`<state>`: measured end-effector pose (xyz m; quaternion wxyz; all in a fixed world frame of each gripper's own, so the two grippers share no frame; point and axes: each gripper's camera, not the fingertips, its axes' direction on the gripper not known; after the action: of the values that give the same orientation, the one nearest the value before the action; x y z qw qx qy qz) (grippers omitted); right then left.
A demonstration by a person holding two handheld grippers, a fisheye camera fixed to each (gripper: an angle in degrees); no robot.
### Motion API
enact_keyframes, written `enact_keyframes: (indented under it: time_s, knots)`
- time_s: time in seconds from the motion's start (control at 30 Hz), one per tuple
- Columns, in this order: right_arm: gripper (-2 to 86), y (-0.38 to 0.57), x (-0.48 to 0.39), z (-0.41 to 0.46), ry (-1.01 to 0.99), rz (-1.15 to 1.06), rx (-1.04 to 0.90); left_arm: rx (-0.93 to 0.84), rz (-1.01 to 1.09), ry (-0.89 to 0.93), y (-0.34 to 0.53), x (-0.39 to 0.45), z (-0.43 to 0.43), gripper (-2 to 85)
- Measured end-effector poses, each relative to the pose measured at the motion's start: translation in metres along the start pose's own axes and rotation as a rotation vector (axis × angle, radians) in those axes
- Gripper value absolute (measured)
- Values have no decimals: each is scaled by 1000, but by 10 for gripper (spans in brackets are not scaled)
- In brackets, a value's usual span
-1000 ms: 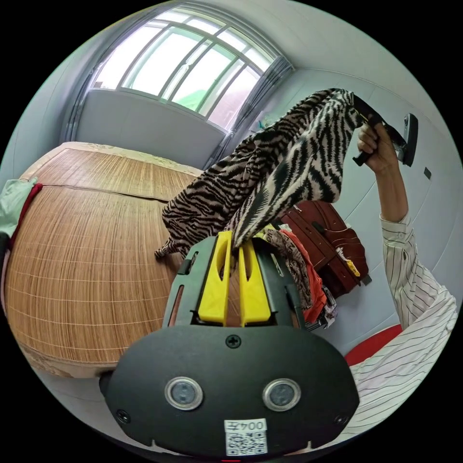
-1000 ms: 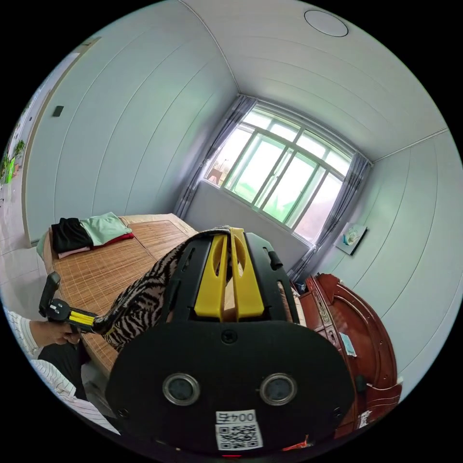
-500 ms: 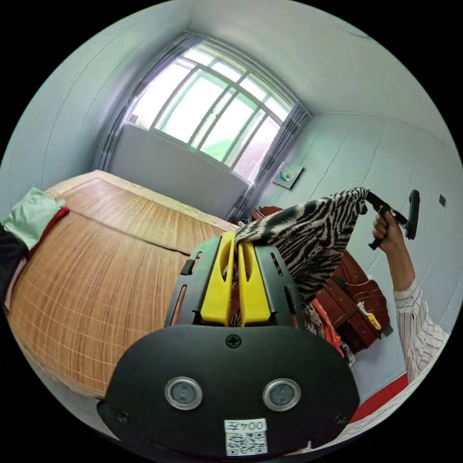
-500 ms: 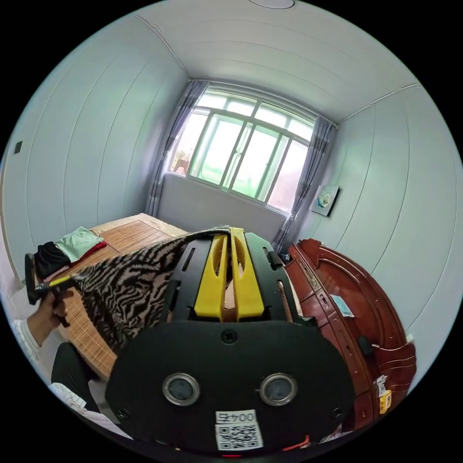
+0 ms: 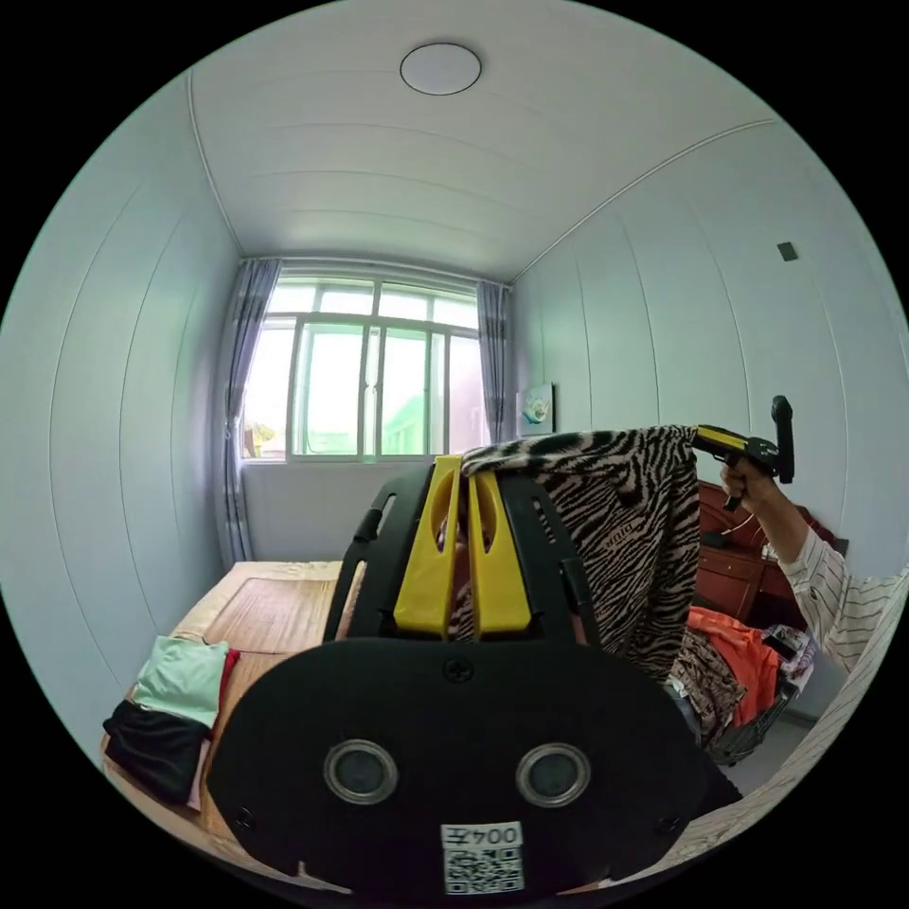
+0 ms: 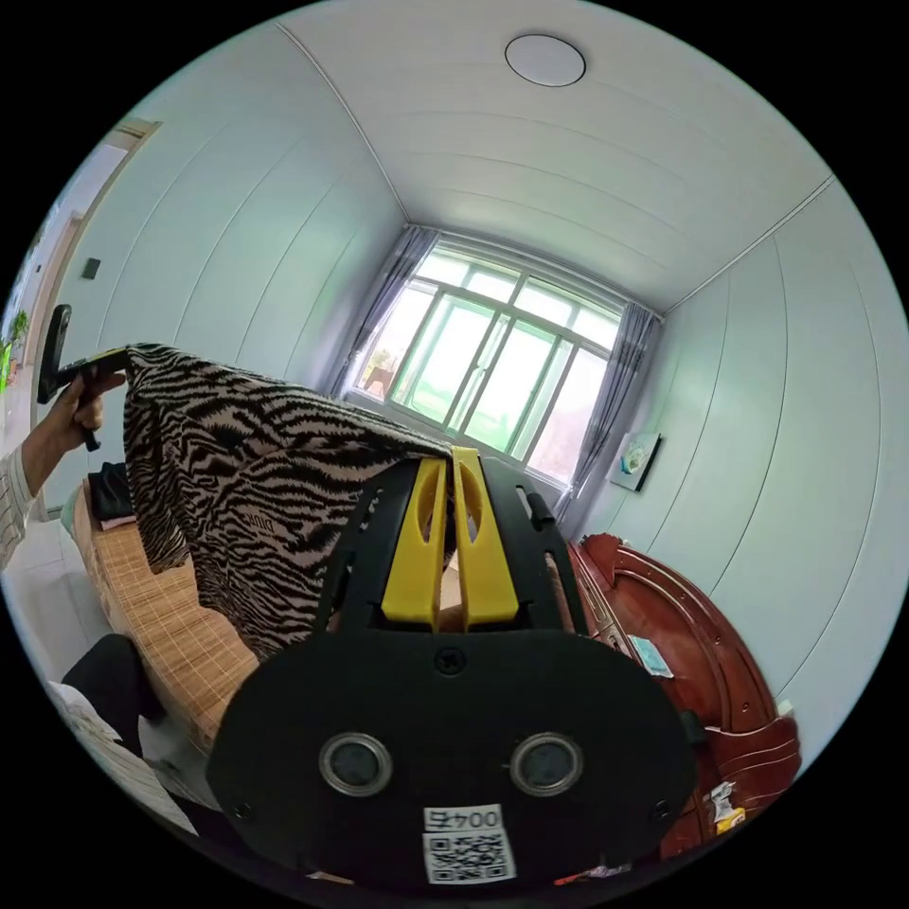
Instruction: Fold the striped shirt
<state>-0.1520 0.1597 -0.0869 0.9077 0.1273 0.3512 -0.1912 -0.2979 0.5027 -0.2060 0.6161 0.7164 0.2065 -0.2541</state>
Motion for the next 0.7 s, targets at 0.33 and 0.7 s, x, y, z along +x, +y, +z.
enact_keyframes:
  time_s: [0.33, 0.7]
  knots:
    - [-9, -17, 3, -121, -190, 21, 57, 50, 115, 83, -23, 48, -141, 2]
    - [-8, -70, -6, -46, -220, -10, -98, -133, 80, 123, -33, 10, -80, 1]
